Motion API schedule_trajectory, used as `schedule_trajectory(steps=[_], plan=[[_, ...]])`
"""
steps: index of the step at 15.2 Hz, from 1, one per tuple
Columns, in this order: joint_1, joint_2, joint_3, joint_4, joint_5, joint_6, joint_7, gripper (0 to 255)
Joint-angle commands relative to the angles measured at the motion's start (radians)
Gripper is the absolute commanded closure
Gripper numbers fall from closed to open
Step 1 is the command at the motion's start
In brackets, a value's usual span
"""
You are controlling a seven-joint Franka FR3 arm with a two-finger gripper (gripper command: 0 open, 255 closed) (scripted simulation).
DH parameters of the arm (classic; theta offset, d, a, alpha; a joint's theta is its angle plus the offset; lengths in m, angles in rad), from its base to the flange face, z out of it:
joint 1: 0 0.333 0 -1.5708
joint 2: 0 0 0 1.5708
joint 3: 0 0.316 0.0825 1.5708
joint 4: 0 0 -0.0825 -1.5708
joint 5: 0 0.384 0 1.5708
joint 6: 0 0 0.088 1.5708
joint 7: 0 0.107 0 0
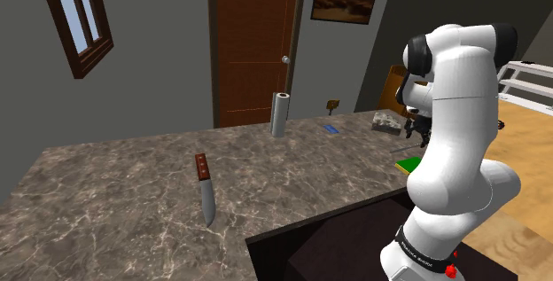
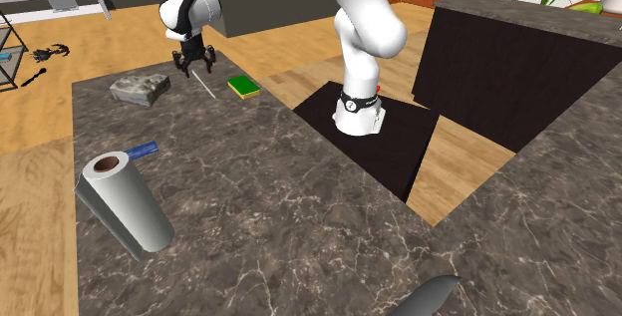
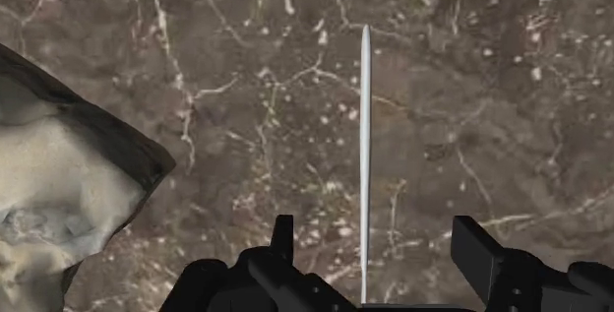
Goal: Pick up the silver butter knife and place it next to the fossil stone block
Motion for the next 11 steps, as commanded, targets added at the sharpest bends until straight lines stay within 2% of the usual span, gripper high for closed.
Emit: schedule_trajectory(steps=[1, 3, 7, 11], plan=[[0.0, 0.0, 0.0, 0.0, 0.0, 0.0, 0.0, 0], [0.0, 0.0, 0.0, 0.0, 0.0, 0.0, 0.0, 0], [0.084, -0.106, -0.091, -0.008, -0.109, -0.079, 0.071, 0], [0.084, -0.107, -0.09, -0.008, -0.109, -0.078, 0.071, 0]])
